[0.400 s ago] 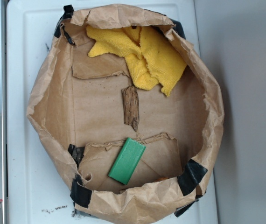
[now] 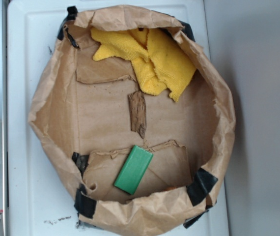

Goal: Grab the green block.

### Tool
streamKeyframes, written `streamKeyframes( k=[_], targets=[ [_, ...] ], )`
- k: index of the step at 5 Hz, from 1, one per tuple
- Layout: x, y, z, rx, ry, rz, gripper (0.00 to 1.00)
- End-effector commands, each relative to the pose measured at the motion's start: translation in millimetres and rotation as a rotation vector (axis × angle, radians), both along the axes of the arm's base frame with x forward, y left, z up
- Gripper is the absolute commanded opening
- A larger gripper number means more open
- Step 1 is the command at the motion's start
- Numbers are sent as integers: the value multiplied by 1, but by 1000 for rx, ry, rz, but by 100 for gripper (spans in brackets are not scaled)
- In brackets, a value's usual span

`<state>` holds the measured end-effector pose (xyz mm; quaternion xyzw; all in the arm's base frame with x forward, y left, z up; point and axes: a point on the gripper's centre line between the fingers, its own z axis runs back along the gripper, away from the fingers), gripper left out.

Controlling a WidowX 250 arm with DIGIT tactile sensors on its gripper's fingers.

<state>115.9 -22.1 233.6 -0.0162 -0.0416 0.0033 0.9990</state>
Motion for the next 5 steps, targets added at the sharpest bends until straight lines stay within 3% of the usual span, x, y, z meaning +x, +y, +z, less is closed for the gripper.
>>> streamKeyframes(
  k=[1,2,5],
  targets=[
    [90,2,-24,-44,-33,417,100],
    [114,9,-39,-24,-26,580,100],
    [114,9,-39,-24,-26,580,100]
  ],
)
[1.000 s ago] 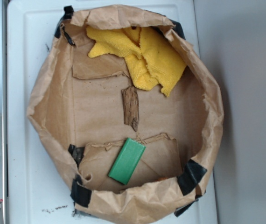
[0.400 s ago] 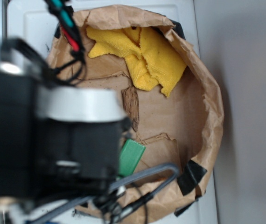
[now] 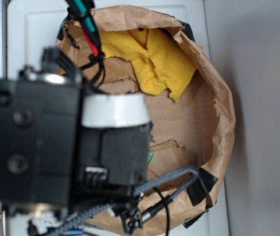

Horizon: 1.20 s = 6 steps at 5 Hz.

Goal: Grab the green block.

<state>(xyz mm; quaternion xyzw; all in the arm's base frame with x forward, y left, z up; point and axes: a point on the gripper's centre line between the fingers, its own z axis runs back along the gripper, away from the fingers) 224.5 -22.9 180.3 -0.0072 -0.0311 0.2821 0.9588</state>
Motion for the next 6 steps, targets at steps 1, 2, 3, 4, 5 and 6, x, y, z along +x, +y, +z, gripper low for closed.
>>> streamKeyframes(
  k=[1,2,3,4,5,6],
  targets=[
    [23,23,-31,-60,-24,127,100],
    [26,31,-54,-54,-24,189,100],
    [28,36,-76,-30,-27,268,100],
    [30,28,-103,2,-50,305,100],
    [34,7,-125,17,13,271,100],
    [35,-12,-134,11,67,233,100]
  ],
)
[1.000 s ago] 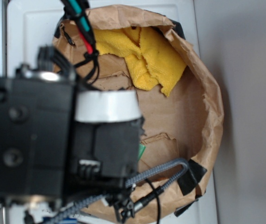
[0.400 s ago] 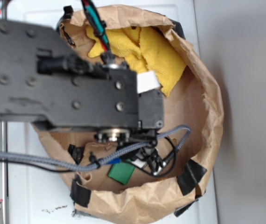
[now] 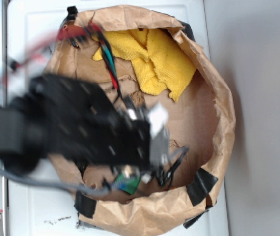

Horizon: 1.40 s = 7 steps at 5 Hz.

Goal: Grab the green block.

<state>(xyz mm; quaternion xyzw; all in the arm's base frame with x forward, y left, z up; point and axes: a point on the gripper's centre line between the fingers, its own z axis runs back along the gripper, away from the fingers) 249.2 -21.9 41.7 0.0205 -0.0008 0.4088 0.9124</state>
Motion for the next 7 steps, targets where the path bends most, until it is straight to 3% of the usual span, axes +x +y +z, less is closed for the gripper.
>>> streamKeyframes(
  k=[1,2,3,4,7],
  targets=[
    [13,-27,-3,6,-1,-41,100],
    [25,-30,-9,28,21,-23,100],
    [10,-29,-8,37,35,1,0],
    [-4,-26,-4,32,19,-3,0],
    [9,17,72,-150,-77,31,0]
  ],
)
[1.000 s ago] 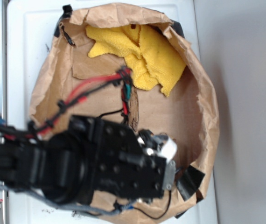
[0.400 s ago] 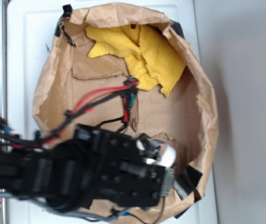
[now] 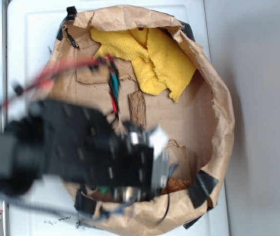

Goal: Grab the green block.

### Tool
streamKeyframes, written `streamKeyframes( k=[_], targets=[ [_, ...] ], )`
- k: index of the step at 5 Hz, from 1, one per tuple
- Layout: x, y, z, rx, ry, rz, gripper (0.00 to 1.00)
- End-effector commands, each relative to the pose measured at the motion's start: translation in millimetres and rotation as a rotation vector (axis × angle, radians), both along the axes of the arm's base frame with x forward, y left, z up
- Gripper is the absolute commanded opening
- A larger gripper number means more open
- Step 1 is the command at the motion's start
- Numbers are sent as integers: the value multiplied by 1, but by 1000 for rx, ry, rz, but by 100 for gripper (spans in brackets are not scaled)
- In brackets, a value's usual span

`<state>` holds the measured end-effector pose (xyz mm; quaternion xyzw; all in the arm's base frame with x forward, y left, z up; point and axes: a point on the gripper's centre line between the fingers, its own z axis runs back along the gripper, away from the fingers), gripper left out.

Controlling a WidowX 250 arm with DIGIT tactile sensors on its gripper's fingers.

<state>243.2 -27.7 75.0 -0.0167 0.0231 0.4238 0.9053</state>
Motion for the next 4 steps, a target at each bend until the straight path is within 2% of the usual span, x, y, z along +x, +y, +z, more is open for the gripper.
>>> streamKeyframes(
  k=[1,2,3,4],
  targets=[
    [27,41,68,-23,-125,22,0],
    [36,61,85,67,-158,52,0],
    [33,69,106,44,-194,25,0],
    [27,67,109,12,-160,-1,0]
  ],
)
